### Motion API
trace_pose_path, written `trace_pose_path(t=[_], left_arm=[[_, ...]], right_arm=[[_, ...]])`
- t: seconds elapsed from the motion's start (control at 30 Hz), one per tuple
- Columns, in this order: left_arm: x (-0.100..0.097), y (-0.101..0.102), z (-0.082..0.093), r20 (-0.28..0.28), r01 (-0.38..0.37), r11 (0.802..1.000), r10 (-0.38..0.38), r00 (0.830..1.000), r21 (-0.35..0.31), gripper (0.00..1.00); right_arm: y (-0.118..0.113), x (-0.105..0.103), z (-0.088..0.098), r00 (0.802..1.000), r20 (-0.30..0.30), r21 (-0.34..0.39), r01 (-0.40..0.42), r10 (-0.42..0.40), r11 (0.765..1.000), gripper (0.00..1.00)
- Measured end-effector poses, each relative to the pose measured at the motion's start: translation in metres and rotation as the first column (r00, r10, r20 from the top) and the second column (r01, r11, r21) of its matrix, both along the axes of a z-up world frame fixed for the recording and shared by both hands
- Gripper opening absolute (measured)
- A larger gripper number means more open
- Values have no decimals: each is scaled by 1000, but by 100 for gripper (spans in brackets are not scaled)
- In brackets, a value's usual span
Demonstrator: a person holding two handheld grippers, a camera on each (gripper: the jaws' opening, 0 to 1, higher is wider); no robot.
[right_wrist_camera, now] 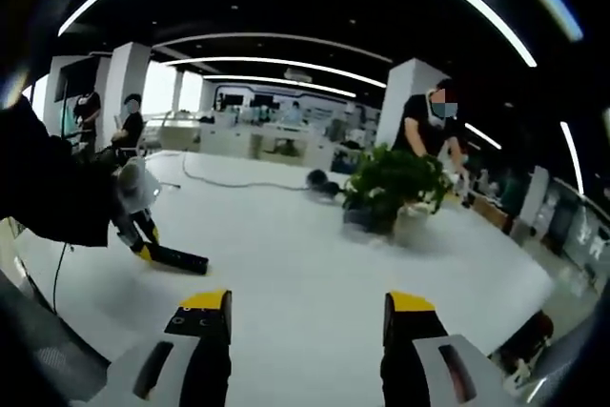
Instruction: Press the specified remote control buttons in sequence, fully releasing each button before pressing the next.
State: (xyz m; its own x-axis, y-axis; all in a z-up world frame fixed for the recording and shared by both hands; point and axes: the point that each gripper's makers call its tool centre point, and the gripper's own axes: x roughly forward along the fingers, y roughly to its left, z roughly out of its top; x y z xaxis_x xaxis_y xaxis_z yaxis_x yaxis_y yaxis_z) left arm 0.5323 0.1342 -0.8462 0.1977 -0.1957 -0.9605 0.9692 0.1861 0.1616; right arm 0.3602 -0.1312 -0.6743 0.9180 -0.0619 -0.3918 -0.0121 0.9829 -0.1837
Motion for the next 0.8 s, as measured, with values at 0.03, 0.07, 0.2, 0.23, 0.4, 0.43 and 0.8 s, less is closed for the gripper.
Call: trace_pose_path(t=[0.03,0.07,0.2,0.23,0.4,0.43,0.8], left_arm=[[4,-1,0,-2,3,1000,-3,1000,3,23],[11,-3,2,3,16,1000,-16,1000,7,23],[35,-6,3,23,52,998,-53,998,43,23],[43,-7,3,27,72,996,-74,997,55,23],[70,-8,-4,8,78,995,-79,997,65,23],[76,-7,-6,16,87,993,-89,996,76,23],[105,-6,-13,69,85,992,-92,993,97,23]], right_arm=[[0,0,0,1000,-2,-1,2,-2,1000,61],[-1,0,-1,1000,-4,-1,4,-4,1000,61],[-1,0,-3,1000,-16,-8,4,-5,1000,60],[-1,0,-4,1000,-20,-10,6,-7,1000,60],[-3,0,-7,999,-35,-14,13,-14,1000,60],[-3,0,-7,999,-39,-18,13,-14,1000,60],[-6,-1,-13,997,-68,-28,32,-34,999,59]])
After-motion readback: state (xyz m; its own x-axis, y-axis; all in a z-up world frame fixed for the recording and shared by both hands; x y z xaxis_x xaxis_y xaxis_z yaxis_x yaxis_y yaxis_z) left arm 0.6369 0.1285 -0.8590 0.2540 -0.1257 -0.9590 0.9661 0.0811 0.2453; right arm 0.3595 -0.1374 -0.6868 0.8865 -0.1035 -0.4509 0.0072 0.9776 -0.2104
